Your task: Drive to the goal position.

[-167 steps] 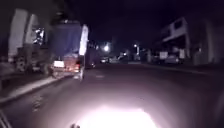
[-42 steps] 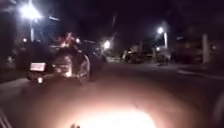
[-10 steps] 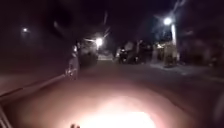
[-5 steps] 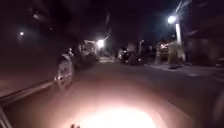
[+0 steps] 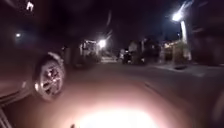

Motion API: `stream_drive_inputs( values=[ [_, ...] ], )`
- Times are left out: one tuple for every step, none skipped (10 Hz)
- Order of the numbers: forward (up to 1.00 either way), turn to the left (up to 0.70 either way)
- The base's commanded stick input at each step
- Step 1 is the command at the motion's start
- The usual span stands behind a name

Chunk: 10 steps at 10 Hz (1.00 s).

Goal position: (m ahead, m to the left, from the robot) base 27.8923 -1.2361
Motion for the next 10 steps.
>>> stream_drive_inputs(
  values=[
    [1.00,0.00],
    [1.00,0.00],
    [1.00,0.00],
    [1.00,0.00],
    [1.00,0.00],
    [1.00,0.00],
    [1.00,0.00],
    [1.00,0.00],
    [1.00,0.00],
    [1.00,0.00]
  ],
)
